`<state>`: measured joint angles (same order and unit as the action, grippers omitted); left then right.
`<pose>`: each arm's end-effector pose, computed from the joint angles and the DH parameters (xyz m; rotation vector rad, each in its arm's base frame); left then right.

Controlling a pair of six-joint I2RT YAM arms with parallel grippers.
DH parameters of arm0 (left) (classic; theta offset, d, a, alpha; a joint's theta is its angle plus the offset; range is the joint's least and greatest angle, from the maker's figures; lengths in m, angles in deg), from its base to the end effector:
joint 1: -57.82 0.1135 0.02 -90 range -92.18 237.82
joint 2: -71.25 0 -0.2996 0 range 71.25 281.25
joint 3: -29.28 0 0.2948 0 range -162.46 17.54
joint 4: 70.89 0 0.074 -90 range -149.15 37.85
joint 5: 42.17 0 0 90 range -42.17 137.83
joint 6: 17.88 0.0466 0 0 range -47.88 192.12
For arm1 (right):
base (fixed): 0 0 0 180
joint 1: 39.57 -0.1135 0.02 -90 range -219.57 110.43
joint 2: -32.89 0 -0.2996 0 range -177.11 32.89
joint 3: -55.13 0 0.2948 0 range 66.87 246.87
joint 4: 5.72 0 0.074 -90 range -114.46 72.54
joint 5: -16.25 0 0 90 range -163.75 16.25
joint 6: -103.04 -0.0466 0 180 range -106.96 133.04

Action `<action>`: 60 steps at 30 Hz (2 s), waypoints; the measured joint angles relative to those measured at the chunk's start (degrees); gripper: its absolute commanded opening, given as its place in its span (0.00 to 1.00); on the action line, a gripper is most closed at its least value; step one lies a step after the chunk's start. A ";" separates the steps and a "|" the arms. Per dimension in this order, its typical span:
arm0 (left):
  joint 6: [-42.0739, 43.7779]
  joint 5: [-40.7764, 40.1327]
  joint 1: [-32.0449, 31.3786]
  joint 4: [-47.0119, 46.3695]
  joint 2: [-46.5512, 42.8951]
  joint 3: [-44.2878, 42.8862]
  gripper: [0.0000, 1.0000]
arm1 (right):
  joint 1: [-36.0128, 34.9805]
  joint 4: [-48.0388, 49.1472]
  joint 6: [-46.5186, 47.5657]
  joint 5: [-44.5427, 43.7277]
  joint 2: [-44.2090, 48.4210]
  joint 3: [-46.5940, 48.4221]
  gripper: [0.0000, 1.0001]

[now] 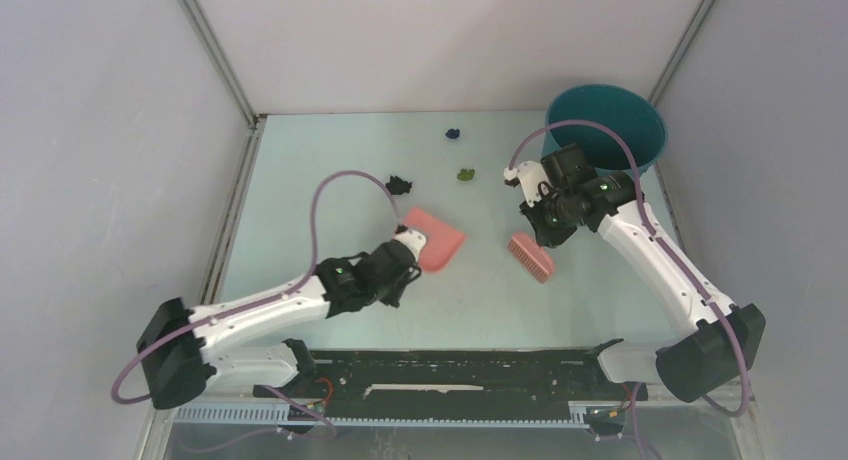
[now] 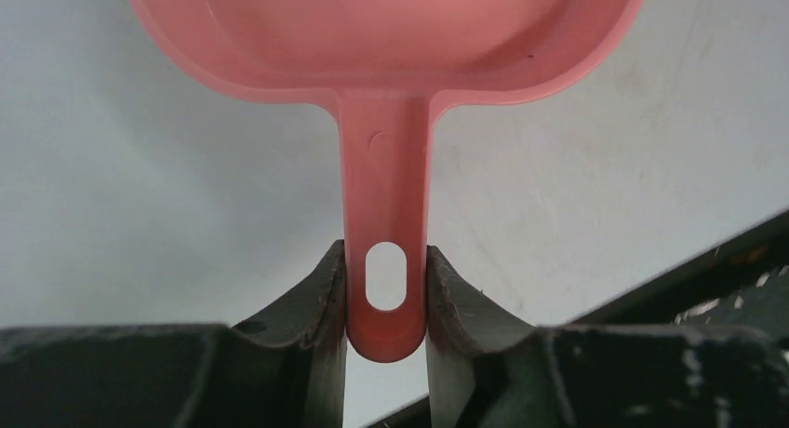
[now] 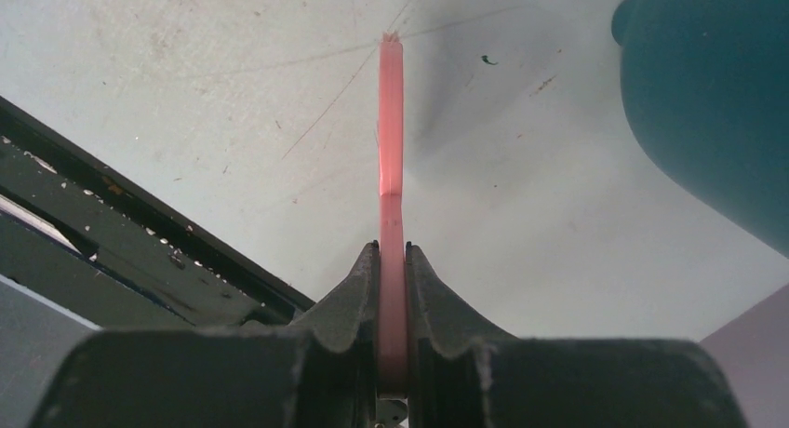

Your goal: Sweep away the paper scraps from the table

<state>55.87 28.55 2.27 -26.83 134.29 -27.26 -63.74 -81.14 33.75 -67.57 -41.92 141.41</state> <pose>0.1553 -0.1991 0.2560 0.6667 2.3000 -0.1735 0.2564 0.1206 0.3531 -1.0562 2.4697 0.1637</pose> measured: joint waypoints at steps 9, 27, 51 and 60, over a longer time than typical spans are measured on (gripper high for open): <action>-6.49 8.11 -5.75 -4.63 9.29 7.30 0.20 | 3.63 0.07 -0.02 0.26 0.76 0.02 0.00; -7.96 1.44 -10.73 -23.56 -0.66 22.38 0.49 | 4.70 0.66 -0.02 2.10 1.99 -1.46 0.00; -6.32 -0.87 -11.26 -28.13 -1.70 22.12 0.16 | 5.49 0.92 -0.02 2.95 4.63 -3.43 0.00; -6.27 -4.61 -11.30 -15.61 -11.21 13.09 0.00 | 3.58 1.77 -0.02 2.51 0.98 -1.20 0.00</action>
<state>49.59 23.93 -9.03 -42.44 123.08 -14.16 -60.15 -79.37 33.73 -65.06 -40.93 140.21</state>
